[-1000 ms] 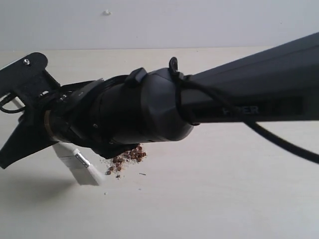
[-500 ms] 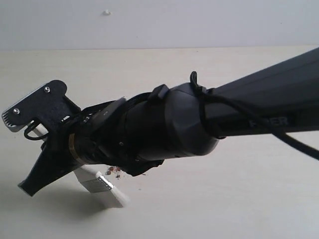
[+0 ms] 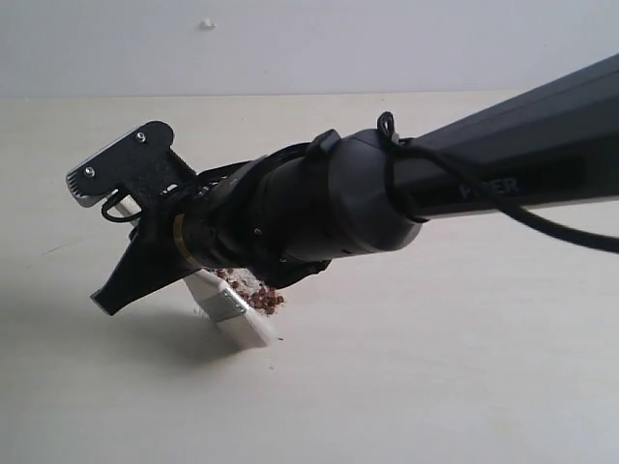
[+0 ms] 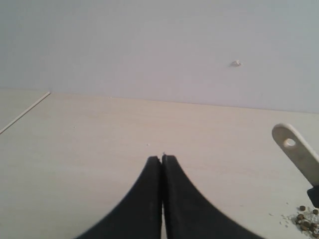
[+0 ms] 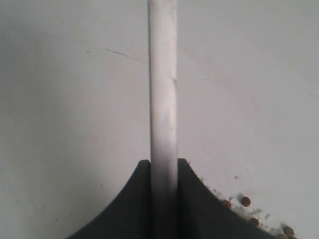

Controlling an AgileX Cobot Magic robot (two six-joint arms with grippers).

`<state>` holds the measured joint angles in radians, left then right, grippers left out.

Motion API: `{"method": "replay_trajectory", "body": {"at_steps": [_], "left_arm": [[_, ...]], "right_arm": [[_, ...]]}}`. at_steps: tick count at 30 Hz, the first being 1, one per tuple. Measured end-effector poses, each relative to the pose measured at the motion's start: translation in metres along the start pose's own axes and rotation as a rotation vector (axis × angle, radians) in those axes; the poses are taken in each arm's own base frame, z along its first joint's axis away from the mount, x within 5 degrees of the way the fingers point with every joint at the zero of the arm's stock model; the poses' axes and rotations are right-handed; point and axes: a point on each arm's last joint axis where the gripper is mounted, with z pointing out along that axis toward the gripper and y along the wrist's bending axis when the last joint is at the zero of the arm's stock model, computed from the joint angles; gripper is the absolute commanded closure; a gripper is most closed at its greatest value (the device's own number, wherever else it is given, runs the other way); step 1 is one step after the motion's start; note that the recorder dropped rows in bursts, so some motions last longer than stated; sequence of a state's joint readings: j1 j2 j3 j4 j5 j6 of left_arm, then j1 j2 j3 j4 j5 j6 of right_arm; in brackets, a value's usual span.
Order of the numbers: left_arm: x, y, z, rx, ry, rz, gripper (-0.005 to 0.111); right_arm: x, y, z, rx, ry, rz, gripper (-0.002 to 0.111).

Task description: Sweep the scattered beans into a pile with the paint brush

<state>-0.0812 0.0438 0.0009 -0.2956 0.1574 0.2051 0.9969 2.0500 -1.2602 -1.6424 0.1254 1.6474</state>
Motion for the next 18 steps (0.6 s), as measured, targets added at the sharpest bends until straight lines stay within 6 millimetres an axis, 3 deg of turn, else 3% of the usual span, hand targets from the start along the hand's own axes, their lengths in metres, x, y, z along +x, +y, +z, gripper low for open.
{"method": "replay_trajectory", "body": {"at_steps": [9, 18], "left_arm": [[0.0, 0.0, 0.0, 0.0, 0.0, 0.0, 0.107], [0.0, 0.0, 0.0, 0.0, 0.0, 0.0, 0.107]], "right_arm": [[-0.002, -0.007, 0.008, 0.025, -0.005, -0.023, 0.108], [-0.026, -0.001, -0.017, -0.066, -0.076, 0.003, 0.108]]}}
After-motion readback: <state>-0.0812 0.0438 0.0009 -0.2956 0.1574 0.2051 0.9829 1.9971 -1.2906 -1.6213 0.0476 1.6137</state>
